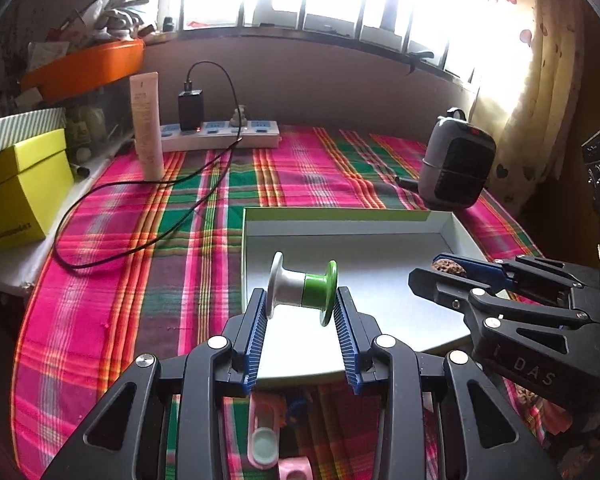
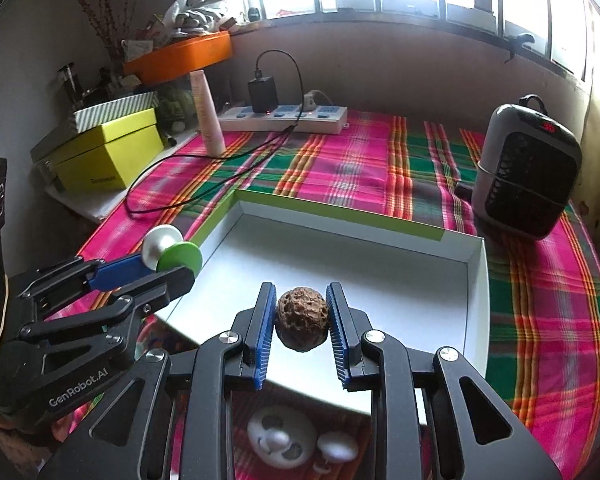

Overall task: Organize objects
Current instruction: 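Carry the spool and the walnut over the white tray with both grippers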

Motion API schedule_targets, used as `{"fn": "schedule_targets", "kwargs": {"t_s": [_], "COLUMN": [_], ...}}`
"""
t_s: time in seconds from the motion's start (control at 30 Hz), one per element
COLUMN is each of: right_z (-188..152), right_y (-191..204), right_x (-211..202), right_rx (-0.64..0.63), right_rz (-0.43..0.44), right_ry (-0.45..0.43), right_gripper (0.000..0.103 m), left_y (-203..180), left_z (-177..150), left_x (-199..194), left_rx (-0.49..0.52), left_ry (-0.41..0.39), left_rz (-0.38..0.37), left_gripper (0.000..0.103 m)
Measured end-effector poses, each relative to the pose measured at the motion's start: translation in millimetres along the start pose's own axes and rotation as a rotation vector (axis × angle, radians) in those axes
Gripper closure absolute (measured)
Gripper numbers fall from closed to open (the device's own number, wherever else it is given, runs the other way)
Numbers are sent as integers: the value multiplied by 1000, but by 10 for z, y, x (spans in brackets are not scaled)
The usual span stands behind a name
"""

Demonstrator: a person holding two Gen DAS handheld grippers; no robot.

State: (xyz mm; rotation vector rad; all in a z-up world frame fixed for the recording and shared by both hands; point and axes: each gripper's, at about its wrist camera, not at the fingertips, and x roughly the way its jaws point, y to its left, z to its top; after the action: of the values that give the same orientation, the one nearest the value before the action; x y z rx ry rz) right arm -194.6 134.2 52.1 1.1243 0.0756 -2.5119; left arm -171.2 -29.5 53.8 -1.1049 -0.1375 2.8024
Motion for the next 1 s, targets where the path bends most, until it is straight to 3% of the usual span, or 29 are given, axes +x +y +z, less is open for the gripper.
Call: {"fn": "schedule_targets", "kwargs": {"t_s": [0.7, 1.0], "right_z": [295, 347], "right_y": [-226, -268], "right_x": [642, 761], "right_rx": [24, 21], "right_rz": [-24, -50], "right_ry": [120, 132], "right_gripper": [76, 76], "left_y": [22, -3], "left_z": [153, 181], "left_x": [483, 624], "left_rx": [20, 32], "left_ry": [68, 89], "left_rz": [-5, -1], "left_gripper": [71, 71]}}
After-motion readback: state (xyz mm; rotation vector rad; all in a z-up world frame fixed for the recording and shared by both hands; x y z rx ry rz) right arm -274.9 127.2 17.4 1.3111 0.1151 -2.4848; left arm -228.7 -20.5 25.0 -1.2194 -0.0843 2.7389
